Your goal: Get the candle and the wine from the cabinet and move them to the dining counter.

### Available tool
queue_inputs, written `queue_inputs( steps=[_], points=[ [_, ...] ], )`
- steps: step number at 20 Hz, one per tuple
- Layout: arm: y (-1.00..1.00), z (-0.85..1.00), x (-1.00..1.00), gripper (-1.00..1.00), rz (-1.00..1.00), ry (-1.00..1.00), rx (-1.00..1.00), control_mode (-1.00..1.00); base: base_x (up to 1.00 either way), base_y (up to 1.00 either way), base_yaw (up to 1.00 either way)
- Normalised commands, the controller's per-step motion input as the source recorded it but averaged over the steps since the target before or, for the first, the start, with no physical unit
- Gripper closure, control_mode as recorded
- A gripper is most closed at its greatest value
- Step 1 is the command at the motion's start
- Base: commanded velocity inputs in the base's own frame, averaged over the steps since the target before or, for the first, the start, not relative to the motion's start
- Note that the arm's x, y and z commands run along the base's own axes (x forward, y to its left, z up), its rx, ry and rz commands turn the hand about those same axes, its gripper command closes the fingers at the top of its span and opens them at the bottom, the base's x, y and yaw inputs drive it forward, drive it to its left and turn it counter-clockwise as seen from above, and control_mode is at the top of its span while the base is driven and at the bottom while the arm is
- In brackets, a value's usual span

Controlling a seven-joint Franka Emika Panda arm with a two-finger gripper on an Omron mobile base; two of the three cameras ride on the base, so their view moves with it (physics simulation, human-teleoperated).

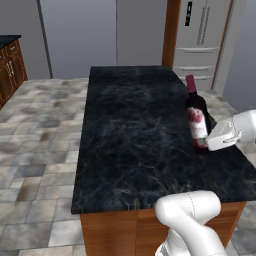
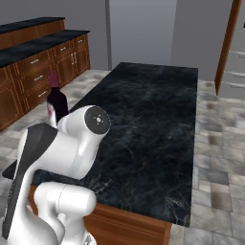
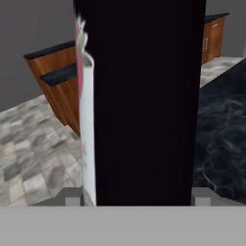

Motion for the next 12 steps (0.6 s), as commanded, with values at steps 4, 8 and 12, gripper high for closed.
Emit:
queue_inputs(
  steps=[4,8,12],
  points=[
    [-0.29,-0.21,0.08,1.0,0.0,0.0,0.02,-1.0,0.0,0.0,0.0],
    [-0.18,-0.15,0.01,1.0,0.01,0.0,0.04,-1.0,0.0,0.0,0.0],
    [-0.01,-0.16,0.13,1.0,-0.15,0.0,0.05,-1.0,0.0,0.0,0.0]
  ],
)
